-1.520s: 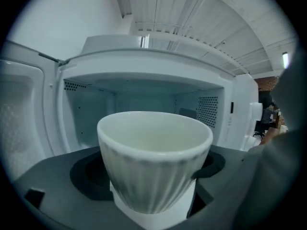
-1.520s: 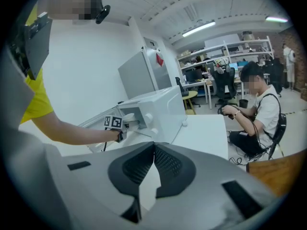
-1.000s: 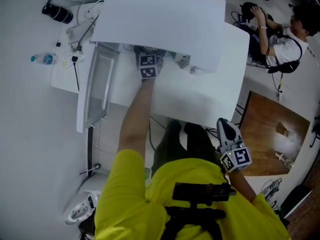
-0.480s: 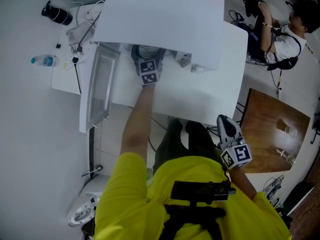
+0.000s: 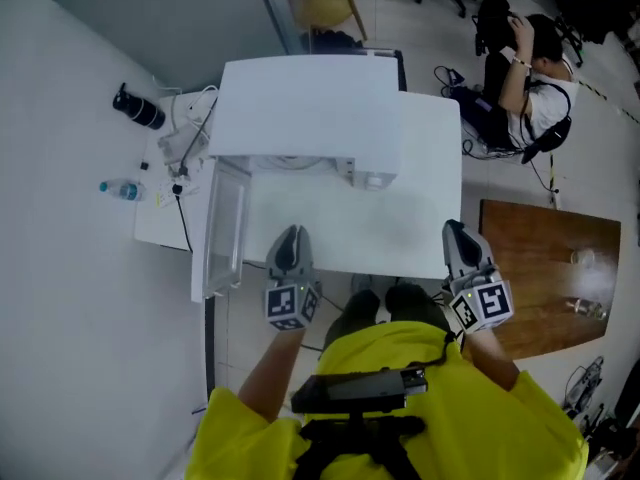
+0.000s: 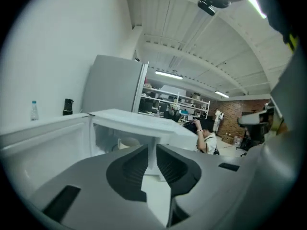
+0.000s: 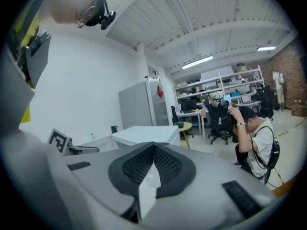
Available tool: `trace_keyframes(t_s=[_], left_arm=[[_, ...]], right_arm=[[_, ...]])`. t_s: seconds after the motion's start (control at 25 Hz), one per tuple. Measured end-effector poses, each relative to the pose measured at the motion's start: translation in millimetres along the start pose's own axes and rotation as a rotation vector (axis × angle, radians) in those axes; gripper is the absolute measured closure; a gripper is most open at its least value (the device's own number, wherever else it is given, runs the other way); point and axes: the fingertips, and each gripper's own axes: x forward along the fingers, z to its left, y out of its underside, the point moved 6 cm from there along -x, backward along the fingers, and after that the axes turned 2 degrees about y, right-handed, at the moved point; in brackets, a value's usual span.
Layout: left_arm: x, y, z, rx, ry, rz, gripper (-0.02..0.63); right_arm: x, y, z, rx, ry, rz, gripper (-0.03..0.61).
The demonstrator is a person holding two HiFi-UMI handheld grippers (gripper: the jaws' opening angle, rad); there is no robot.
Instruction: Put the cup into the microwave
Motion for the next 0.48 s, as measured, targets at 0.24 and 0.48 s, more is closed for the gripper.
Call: trace_keyframes(t_s=[0.24,0.48], left_arm=[[-22,-92,-54,0.088,0.202,-0.080,0.568],[1,-106,-104,0.165,0.313,-0.094,0.568]], right_arm=[[-34,-52,-4,0.028,0.095,-0.171,0.574],[-70,-71,-15,0.001,0.182,-0.210,0.575]])
